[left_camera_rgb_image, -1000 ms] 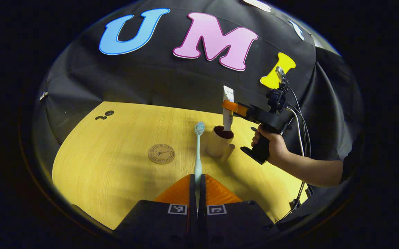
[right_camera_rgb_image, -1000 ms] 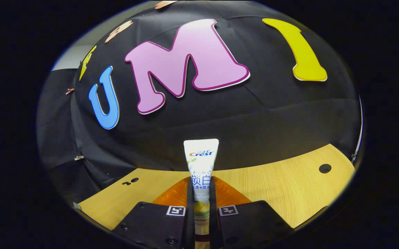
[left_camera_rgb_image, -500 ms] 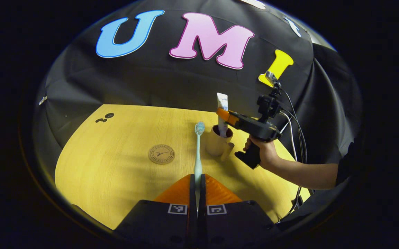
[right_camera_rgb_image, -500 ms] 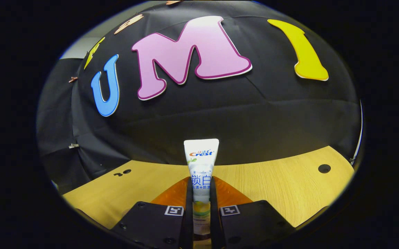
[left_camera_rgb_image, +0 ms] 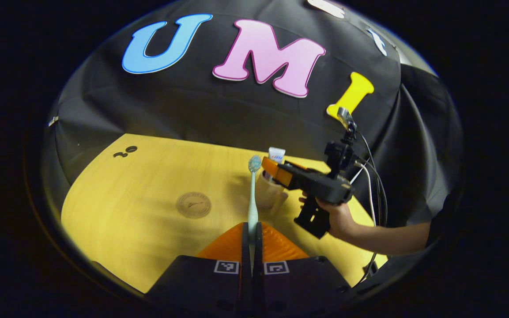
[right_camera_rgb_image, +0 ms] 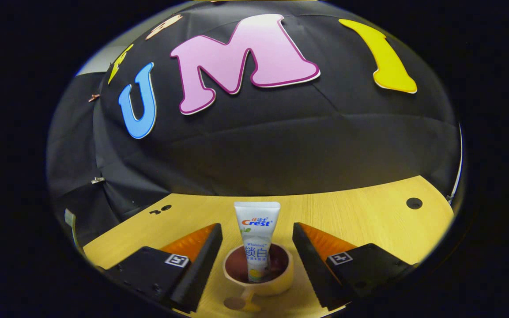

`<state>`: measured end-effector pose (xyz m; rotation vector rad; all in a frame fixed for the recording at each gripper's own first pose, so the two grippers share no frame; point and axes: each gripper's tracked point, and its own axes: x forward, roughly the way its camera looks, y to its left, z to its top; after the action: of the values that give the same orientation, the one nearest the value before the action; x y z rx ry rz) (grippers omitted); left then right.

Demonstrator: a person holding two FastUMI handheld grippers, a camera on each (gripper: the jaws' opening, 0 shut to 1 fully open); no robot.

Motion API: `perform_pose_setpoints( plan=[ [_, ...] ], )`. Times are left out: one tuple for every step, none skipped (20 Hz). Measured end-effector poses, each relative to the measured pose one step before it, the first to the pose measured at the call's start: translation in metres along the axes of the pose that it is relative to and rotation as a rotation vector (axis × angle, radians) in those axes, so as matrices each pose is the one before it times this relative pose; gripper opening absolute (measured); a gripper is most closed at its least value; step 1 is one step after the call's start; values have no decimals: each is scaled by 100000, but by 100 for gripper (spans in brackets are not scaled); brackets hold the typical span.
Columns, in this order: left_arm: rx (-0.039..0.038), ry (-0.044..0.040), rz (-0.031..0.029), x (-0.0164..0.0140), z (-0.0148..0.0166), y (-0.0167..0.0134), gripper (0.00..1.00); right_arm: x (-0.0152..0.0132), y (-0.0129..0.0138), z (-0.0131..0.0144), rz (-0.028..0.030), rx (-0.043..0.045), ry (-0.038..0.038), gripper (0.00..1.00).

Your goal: Put the toothbrush and toothpaste on the desktop into the cup, then pick up the cup and place it on the coaster on the desktop.

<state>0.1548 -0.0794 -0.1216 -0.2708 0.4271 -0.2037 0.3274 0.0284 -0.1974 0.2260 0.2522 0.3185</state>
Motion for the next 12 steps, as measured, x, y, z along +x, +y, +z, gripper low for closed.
perform_pose_setpoints(
  plan=[
    [-140, -3031, -2177, 1033, 1108, -644, 6, -828, -615, 547, -1717, -441, -407, 99],
    [489, -3494, -2302, 888, 1152, -781, 6, -907, -635, 397, -1453, -502, -534, 98],
    [196, -3373, -2748, 1303, 1289, -696, 6, -803, -769, 45, -2277, 19, 1427, 98],
    [-420, -2102, -3177, 1356, 1056, -850, 6, -972, -553, -342, -798, 861, 2542, 98],
    [-72, -2676, -2600, 1428, 1072, -393, 6, -892, -453, -179, -519, 335, 1656, 98],
    [15, -2987, -1724, 1653, 1182, 41, 6, -856, -701, 32, -1077, -552, 880, 98],
    [68, -2857, -1499, 1632, 1035, -132, 6, -774, -740, 151, -1462, -1245, 250, 98],
    [1373, -2944, -823, 1718, 688, 40, 6, -681, -865, 112, -1659, -1283, 284, 98],
    [2757, -2610, 68, 1679, 370, 315, 6, -680, -658, 178, -788, -472, -99, 98],
    [2531, -1915, -391, 1591, -106, 11, 6, -543, -518, 97, -699, -217, -135, 98],
    [1191, -1957, -1717, 1519, -128, -318, 6, -444, -673, -52, -738, -459, 165, 98],
    [617, -2366, -2170, 1362, -140, -447, 6, -358, -568, -92, -976, -349, 89, 98]
  ],
)
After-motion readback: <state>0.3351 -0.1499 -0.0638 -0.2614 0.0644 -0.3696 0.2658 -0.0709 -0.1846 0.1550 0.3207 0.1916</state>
